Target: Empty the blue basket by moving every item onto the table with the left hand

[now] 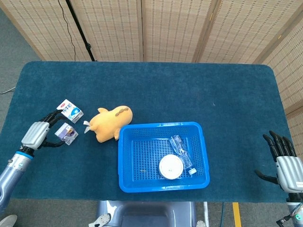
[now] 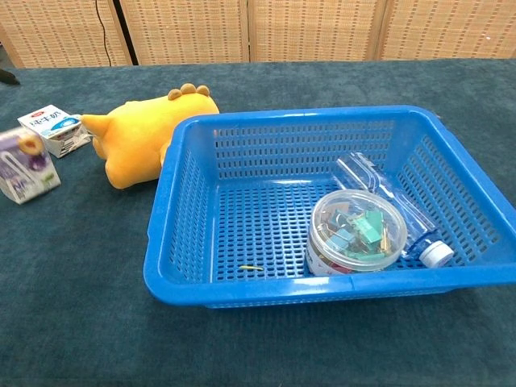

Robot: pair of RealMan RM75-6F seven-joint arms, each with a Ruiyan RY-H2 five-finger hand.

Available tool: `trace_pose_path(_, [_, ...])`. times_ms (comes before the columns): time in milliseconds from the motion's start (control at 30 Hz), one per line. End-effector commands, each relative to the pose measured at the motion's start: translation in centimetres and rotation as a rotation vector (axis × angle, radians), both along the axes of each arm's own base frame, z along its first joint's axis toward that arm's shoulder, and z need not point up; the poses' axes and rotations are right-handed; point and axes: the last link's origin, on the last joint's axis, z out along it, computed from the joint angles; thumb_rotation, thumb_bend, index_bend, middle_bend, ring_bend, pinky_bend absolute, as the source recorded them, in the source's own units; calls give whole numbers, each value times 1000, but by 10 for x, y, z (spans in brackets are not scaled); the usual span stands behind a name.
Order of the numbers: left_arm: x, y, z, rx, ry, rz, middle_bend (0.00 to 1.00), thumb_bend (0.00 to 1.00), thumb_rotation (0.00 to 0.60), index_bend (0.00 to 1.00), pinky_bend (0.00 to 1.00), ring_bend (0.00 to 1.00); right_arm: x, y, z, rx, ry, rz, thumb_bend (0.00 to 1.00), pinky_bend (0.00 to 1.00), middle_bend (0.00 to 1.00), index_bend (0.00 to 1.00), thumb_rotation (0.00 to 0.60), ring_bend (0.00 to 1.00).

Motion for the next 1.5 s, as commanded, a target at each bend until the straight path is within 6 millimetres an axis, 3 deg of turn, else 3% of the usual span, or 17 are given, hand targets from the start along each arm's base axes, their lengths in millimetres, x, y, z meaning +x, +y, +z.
trace_pose_path(33, [9,-4,22,22,-55,-74,0,0,600,0,0,0,0,0,0,0,-2,-1,0,0,0,0,600,0])
trace_pose_path(167, [34,-14,39,18,-68,-205,0,0,600,0,0,0,0,0,0,2,-4,1,0,0,0,0,600,0])
trace_pose_path(300, [74,-21,42,-10,-29,-358,0,0,600,0,0,0,1,1,1,-1,-5,3,0,0,0,0,600,0])
trace_pose_path(367, [107,-25,33,-42,13,-469,0,0,600,0,0,0,1,1,1,-3,-7,3,0,0,0,0,600,0])
trace_pose_path(400, [137,-29,21,-80,25,-568,0,0,600,0,0,0,1,1,2,-4,-6,2,0,0,0,0,600,0])
trace_pose_path(433, [152,-31,15,-92,39,-593,0,0,600,0,0,0,1,1,2,-5,-6,1,0,0,0,0,600,0])
trace_pose_path(567, [204,-36,-11,-164,99,-662,0,0,600,0,0,0,-1,0,3,-8,-8,-3,0,0,0,0,600,0])
trace_pose_path(767, [262,-34,-57,-267,164,-725,0,0,600,0,0,0,-5,-2,8,-26,-16,-16,0,0,0,0,600,0])
trace_pose_path(1100, [307,-40,-140,-355,268,-776,0,0,600,0,0,0,-8,-4,13,-35,-31,-24,0,0,0,0,600,0])
trace_pose_path(1333, [327,-45,-174,-359,319,-797,0,0,600,0,0,0,-10,-4,16,-41,-41,-26,0,0,0,0,600,0])
trace_pose_path(1500, [334,-45,-186,-364,343,-785,0,0,600,0,0,0,-10,-4,18,-47,-47,-27,0,0,0,0,600,0])
